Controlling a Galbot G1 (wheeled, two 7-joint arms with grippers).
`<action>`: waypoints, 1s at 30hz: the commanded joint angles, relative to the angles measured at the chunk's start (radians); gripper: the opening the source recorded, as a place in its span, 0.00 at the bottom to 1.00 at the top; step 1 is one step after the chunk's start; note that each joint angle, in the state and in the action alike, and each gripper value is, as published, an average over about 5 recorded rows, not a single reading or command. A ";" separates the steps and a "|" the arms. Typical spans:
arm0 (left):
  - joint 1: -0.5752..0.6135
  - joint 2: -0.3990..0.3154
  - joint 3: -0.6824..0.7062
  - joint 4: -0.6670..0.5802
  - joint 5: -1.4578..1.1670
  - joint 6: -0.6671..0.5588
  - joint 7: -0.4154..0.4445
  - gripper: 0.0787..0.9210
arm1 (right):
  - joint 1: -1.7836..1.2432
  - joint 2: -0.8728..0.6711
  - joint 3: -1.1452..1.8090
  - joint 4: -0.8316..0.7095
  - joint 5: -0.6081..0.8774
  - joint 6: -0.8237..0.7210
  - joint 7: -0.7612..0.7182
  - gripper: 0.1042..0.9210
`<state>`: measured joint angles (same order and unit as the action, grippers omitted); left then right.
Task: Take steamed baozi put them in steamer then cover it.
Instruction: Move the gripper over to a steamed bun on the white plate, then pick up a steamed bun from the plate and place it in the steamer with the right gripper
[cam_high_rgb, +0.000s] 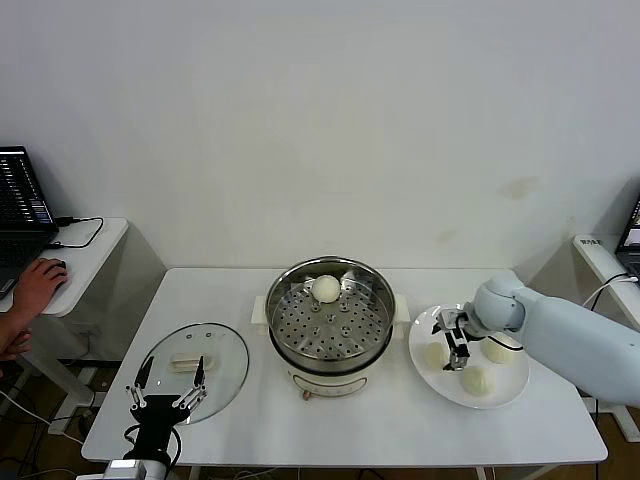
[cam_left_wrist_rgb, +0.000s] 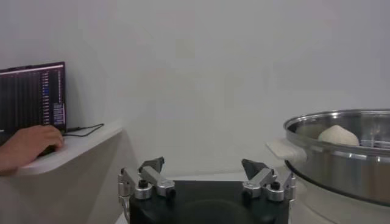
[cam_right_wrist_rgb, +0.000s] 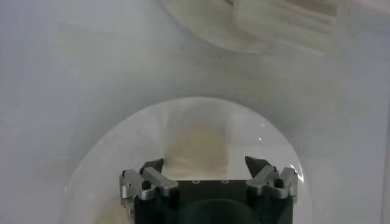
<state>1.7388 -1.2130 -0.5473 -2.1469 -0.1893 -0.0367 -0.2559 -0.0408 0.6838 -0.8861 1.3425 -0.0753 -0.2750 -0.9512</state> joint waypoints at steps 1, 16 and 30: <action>0.000 -0.002 0.001 0.002 0.000 0.000 0.000 0.88 | -0.013 0.027 0.006 -0.029 -0.012 0.000 -0.006 0.85; -0.001 -0.007 0.004 0.000 0.002 0.000 -0.001 0.88 | -0.031 0.027 0.021 -0.037 -0.039 0.014 -0.022 0.68; 0.000 -0.002 0.002 -0.011 0.001 0.001 -0.001 0.88 | 0.084 -0.059 0.009 0.049 0.007 0.015 -0.063 0.55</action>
<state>1.7392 -1.2171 -0.5448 -2.1574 -0.1879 -0.0370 -0.2577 -0.0370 0.6855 -0.8665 1.3374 -0.0970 -0.2583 -0.9892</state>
